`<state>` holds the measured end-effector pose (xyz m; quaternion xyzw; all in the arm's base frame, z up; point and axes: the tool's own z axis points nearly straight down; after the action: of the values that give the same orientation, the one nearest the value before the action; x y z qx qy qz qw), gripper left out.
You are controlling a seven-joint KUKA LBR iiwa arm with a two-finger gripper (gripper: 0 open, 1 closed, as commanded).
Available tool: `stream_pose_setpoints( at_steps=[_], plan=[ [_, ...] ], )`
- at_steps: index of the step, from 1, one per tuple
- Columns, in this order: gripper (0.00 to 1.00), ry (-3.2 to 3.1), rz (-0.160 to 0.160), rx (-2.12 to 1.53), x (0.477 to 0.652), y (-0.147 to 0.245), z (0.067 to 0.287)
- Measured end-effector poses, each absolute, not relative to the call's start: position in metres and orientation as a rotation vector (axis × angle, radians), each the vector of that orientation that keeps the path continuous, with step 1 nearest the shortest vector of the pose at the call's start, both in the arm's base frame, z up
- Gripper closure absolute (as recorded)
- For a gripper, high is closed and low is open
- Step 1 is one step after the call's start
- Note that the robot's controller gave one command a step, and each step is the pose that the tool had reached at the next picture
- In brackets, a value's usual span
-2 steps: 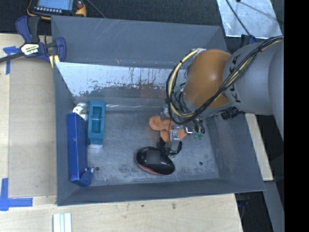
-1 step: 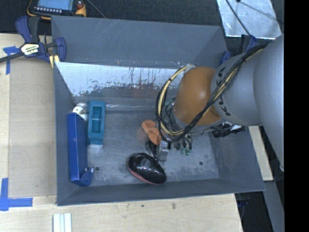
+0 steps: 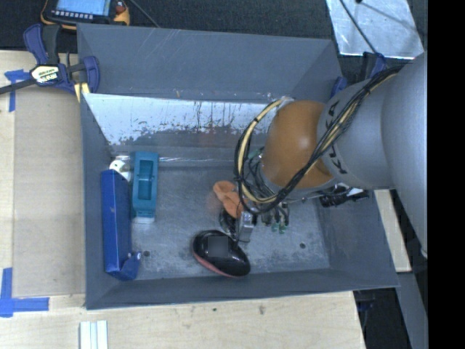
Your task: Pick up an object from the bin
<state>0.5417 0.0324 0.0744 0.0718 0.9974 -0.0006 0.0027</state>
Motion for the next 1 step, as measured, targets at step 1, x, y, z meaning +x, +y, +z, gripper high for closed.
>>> stream_pose_setpoints(
  at_steps=[1],
  plan=[
    [1.0,3.135,-0.001,0.213,0.5484,0.0216,0.1187]
  ],
)
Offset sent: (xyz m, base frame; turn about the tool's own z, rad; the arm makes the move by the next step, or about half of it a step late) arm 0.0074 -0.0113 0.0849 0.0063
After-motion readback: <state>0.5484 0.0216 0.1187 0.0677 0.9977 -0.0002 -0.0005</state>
